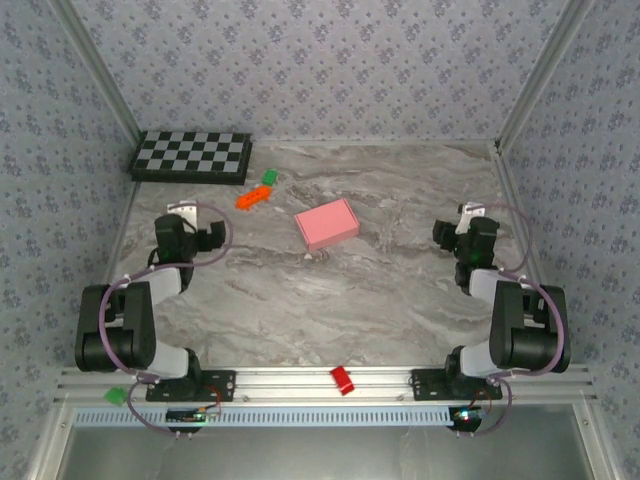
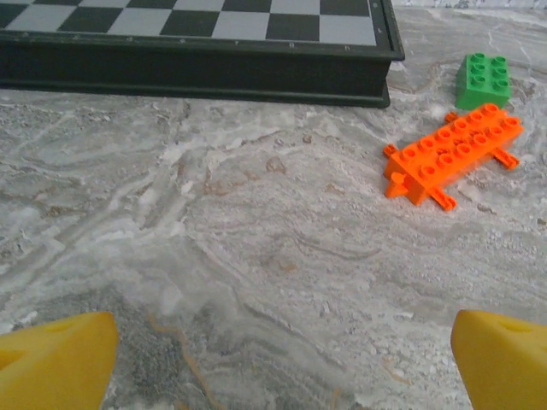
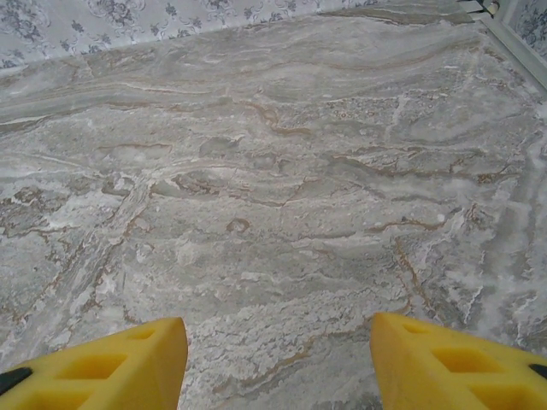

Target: Fold the paper box

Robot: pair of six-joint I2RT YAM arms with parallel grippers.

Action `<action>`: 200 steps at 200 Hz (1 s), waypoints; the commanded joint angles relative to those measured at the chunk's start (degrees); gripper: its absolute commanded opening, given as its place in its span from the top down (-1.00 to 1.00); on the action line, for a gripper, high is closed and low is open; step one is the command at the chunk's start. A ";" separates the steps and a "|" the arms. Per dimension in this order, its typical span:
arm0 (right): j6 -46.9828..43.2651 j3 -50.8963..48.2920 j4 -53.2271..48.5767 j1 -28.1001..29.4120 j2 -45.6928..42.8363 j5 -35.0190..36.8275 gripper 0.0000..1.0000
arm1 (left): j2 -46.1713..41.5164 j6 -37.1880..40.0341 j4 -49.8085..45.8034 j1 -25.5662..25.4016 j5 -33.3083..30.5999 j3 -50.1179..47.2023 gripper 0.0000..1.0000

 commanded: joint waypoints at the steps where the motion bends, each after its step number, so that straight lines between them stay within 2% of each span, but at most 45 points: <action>1: -1.17 -2.60 7.75 -0.04 1.26 -0.77 -0.21 | 1.10 -0.17 6.98 0.16 2.15 -1.56 -0.99; 50: -3.21 -5.39 14.42 2.04 3.18 0.77 -0.24 | 3.42 0.18 10.49 0.15 2.59 -2.65 -0.99; 72: -4.17 -6.83 20.55 3.48 7.02 2.15 -0.26 | 5.49 -0.12 13.22 0.05 1.71 -3.29 -0.99; 104: -4.91 -4.84 16.22 4.38 6.61 3.96 -0.33 | 6.22 -1.23 14.51 -0.57 -3.15 -3.73 -0.99; 118: -5.00 -3.65 13.37 4.75 6.56 5.24 -0.51 | 6.26 -1.21 14.44 -0.57 -3.42 -3.71 -0.99; 121: -5.04 -3.72 13.69 4.92 6.57 5.39 -0.60 | 6.27 -1.29 14.49 -0.65 -3.64 -3.75 -0.99; 126: -5.05 -3.75 13.96 4.93 6.59 5.41 -0.96 | 6.25 -1.31 14.65 -0.62 -3.70 -3.73 -0.99; 128: -5.05 -3.76 13.88 4.90 6.62 5.41 -1.00 | 6.29 -1.34 14.65 -0.68 -3.82 -3.71 -0.99; 200: -5.13 -3.76 13.86 5.06 6.62 5.59 -0.99 | 6.27 -1.04 14.70 -1.19 -4.56 -3.79 -0.99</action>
